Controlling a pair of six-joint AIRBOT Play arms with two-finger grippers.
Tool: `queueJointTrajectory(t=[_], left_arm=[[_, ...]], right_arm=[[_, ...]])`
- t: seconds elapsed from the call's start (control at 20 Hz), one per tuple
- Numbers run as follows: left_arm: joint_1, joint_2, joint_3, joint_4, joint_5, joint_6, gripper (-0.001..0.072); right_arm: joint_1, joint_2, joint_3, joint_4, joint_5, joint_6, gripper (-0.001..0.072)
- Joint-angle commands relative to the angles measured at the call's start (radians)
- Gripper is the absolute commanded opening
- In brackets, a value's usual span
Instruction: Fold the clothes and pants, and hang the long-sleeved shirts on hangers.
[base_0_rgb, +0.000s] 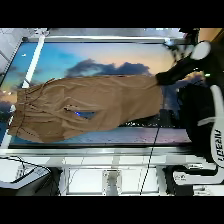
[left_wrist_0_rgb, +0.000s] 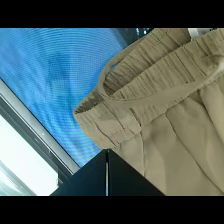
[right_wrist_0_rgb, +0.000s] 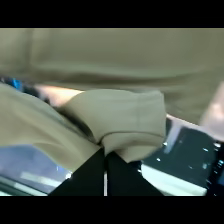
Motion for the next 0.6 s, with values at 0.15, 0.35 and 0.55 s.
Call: queueJointTrajectory(t=[0.15, 0.35, 0.55], left_arm=[[-0.001, -0.038, 0.014, 0.000, -0.033, 0.000, 0.0115], [-0.001, -0.063, 0.008, -0.001, -0.043, 0.000, 0.0568], [-0.001, -0.084, 0.008, 0.000, -0.056, 0.000, 0.0569]], right_arm=[[-0.089, -0.013, 0.035, -0.043, 0.011, 0.145, 0.0013], [-0.089, -0.145, 0.035, -0.056, -0.145, 0.310, 0.0013], [-0.086, -0.264, 0.035, -0.026, -0.393, 0.420, 0.0043]])
